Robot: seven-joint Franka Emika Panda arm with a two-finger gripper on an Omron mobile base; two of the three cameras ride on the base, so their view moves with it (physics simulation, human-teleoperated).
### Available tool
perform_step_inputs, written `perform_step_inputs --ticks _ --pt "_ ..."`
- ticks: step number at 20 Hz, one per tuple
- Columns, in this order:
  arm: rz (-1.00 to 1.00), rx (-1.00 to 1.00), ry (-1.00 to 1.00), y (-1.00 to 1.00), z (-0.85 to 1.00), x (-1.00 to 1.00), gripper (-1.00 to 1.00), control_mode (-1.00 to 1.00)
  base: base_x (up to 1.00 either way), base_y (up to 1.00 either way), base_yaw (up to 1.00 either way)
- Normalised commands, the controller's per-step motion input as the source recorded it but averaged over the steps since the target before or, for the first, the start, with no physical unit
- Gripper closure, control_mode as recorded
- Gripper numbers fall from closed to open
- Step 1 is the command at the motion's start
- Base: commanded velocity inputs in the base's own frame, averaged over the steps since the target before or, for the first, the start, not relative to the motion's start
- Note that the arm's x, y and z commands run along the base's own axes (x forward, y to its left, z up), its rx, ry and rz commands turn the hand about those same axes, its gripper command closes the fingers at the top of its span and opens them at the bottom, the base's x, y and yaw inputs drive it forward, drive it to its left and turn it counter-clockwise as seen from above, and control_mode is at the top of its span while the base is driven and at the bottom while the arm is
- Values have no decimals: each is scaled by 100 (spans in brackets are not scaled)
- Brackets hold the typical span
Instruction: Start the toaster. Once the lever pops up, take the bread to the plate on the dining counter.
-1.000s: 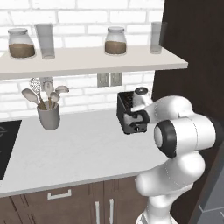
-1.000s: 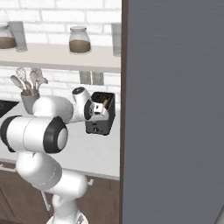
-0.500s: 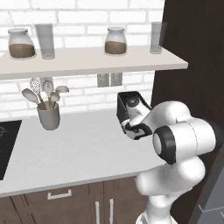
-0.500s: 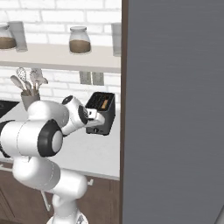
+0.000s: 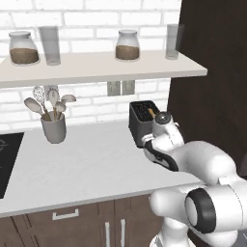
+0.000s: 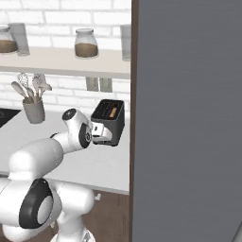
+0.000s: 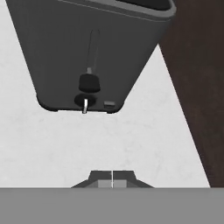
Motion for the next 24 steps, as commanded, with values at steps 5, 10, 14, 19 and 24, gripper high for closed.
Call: perform_step_inputs --ticks 5,10,14,19,24 --pt "0 1 0 0 98 0 100 -100 0 0 0" --pt "0 0 -6 0 56 0 100 -100 0 0 0" --pt "0 0 -10 0 35 1 100 -100 0 0 0" --pt "0 0 -11 0 3 17 100 -100 0 0 0" --pt "0 2 -6 0 8 31 100 -100 0 0 0"
